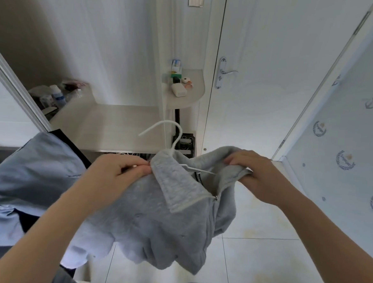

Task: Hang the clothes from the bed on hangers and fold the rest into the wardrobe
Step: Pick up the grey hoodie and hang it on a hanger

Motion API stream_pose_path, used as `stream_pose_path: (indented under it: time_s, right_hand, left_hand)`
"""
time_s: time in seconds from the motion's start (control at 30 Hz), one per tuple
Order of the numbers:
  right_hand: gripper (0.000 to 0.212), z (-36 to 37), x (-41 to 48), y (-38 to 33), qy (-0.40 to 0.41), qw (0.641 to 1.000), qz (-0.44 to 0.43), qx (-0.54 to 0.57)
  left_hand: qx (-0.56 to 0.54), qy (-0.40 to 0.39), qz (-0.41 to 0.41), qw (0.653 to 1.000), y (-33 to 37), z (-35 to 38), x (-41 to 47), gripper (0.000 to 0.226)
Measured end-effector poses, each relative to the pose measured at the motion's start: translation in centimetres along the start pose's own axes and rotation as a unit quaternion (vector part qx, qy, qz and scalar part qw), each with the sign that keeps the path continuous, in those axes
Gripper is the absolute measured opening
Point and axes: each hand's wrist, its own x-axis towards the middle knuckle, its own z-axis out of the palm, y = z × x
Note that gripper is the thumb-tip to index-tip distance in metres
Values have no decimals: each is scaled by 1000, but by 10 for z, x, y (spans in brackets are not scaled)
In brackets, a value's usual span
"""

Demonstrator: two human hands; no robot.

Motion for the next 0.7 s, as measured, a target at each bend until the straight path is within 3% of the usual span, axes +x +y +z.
stream_pose_path:
  time_s: [0.13, 0.23, 0.33, 0.47, 0.57, 0.6, 0.7]
  right_hand:
    - [17, 17, 17, -53, -73, 996, 5, 51]
    - [11, 22, 23, -70, -72, 994, -12, 87]
    - [14, 14, 24, -70, -101, 980, 25, 170]
    - [46, -9, 20, -62, -175, 959, 30, 220]
    - [72, -27, 17, -56, -214, 950, 41, 223]
    - [67, -29, 16, -56, -210, 950, 54, 225]
    - [16, -22, 20, -65, -152, 977, 75, 131]
  left_hand:
    - [8, -23, 43, 999, 20, 28, 10, 14]
    - [50, -1, 36, 998, 21, 36, 17, 30]
    - [12, -26, 41, 999, 18, 26, 16, 21]
    - [-1, -29, 67, 997, 0, -4, 11, 43]
    - [-14, 4, 37, 999, -21, -17, 14, 32]
    - [-22, 14, 29, 999, -25, -17, 15, 30]
    - [-46, 54, 37, 997, -23, -5, 21, 29]
